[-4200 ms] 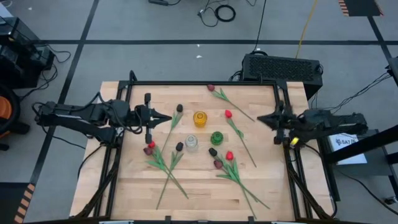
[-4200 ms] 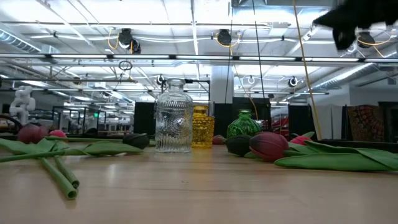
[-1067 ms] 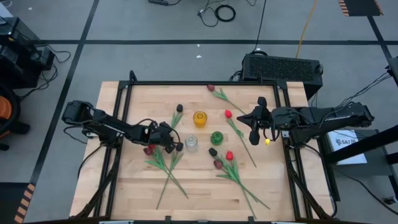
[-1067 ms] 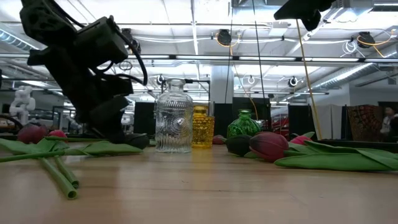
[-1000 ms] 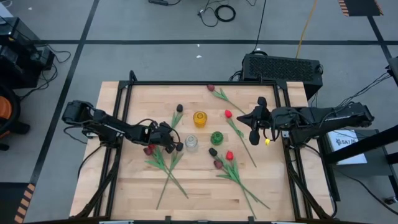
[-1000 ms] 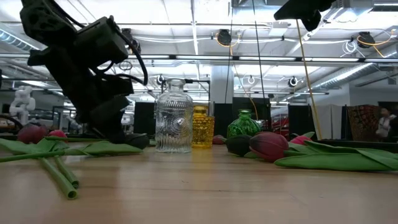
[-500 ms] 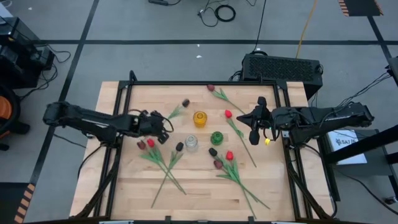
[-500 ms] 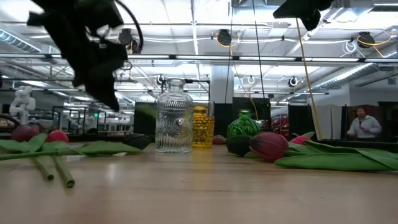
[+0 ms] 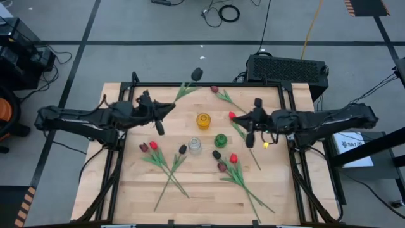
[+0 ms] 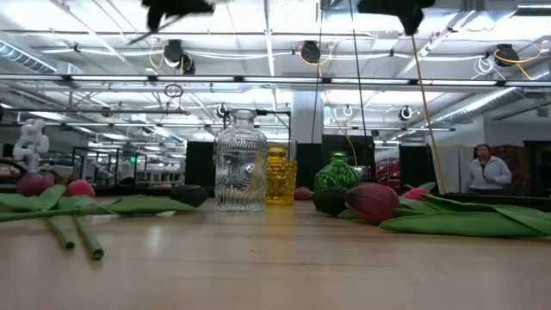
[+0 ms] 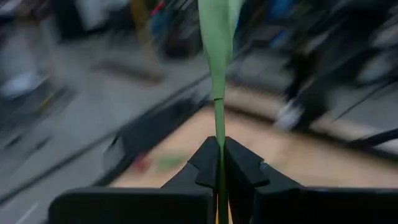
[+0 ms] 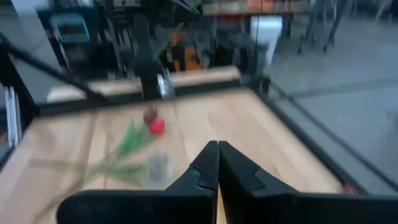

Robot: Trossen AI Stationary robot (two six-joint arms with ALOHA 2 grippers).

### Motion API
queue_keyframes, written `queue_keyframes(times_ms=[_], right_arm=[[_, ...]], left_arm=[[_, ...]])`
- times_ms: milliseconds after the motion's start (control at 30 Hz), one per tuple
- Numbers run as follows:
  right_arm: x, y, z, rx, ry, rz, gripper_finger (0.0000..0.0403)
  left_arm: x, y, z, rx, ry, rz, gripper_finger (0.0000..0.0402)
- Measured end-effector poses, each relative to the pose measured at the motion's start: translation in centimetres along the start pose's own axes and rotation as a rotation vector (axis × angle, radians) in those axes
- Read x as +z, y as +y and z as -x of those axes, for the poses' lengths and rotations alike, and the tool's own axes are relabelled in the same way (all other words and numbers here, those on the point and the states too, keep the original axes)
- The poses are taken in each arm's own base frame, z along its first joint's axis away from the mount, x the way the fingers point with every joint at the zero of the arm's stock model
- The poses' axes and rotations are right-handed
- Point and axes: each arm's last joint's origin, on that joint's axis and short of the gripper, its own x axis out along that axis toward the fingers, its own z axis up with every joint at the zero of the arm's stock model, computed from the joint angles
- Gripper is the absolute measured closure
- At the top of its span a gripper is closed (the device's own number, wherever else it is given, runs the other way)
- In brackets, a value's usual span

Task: Sort flowers into vase by color
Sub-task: Put the top left black flower in the green flower vase

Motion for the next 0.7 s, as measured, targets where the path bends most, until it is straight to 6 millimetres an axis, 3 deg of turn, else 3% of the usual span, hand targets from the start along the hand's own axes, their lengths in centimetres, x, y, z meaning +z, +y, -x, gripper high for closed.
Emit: queue_keyframes(times_ms=[167, 300, 533, 700], right_arm=[[0.3, 1.5, -3.5, 0.021, -0.205, 0.014, 0.0403], [0.6, 2.3, -5.3, 0.071, -0.361, 0.027, 0.0403], [0.6, 2.5, -6.6, 0.134, -0.455, 0.011, 0.0399], [0.6, 2.6, -6.6, 0.141, -0.458, -0.006, 0.0368]], left_arm=[[1.5, -1.1, -1.1, -0.176, -0.191, 0.002, 0.0382], [1.2, -2.0, -2.4, -0.257, -0.24, -0.008, 0.0382], [-0.4, -3.5, -5.4, -0.368, -0.278, -0.013, 0.0382], [-1.8, -4.5, -7.1, -0.461, -0.302, -0.069, 0.0382]])
